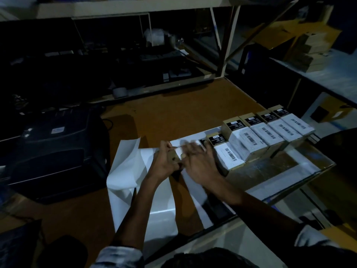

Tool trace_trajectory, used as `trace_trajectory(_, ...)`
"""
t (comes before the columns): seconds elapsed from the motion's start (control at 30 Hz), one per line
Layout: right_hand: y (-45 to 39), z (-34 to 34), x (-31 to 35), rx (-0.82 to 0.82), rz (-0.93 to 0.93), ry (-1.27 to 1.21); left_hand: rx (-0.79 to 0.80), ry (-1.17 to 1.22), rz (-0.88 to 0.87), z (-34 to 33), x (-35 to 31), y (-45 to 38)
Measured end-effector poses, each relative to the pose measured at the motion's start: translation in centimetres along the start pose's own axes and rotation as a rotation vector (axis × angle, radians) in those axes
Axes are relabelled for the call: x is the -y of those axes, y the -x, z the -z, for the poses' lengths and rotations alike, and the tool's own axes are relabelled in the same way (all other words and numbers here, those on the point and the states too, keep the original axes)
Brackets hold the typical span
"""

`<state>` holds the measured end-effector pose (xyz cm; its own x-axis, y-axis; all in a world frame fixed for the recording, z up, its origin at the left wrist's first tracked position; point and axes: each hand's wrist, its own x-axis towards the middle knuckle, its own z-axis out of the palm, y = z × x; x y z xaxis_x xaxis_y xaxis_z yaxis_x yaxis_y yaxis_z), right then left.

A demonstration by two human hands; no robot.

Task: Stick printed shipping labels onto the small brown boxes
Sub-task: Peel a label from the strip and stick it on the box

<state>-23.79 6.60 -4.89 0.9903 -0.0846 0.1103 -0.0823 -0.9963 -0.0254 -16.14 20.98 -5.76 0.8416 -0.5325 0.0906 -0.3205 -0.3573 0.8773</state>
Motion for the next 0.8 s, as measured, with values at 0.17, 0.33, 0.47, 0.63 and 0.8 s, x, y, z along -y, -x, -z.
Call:
trace_trajectory(0.17, -0.7, 0.0, -0.1, 0.020, -0.130, -0.011, 0.011, 0.001, 0.029, -0.1, 0.4, -0.3)
trace_trajectory(0.33, 0.6, 0.2, 1.2, -0.095, 0.061, -0.017, 0.014, -0.018, 0.055, -0.1, 0.7, -0.5)
trace_trajectory(0.47, -0.6, 0.0, -0.9, -0.072, -0.219, 0.051, 0.027, -0.033, 0.050, 0.1, 0.2, -0.6)
trace_trajectory(0.63, -0.1, -1.1, 3.8, -0.083, 0.016, -0.081, -0.006, -0.094, 0.028, -0.3, 1.3, -0.7)
trace_trajectory(0.8, -1.1, -0.6, -1.1, -0.031, -0.135, 0.074, 0.018, -0.061, 0.013, 0.0, 0.4, -0.6)
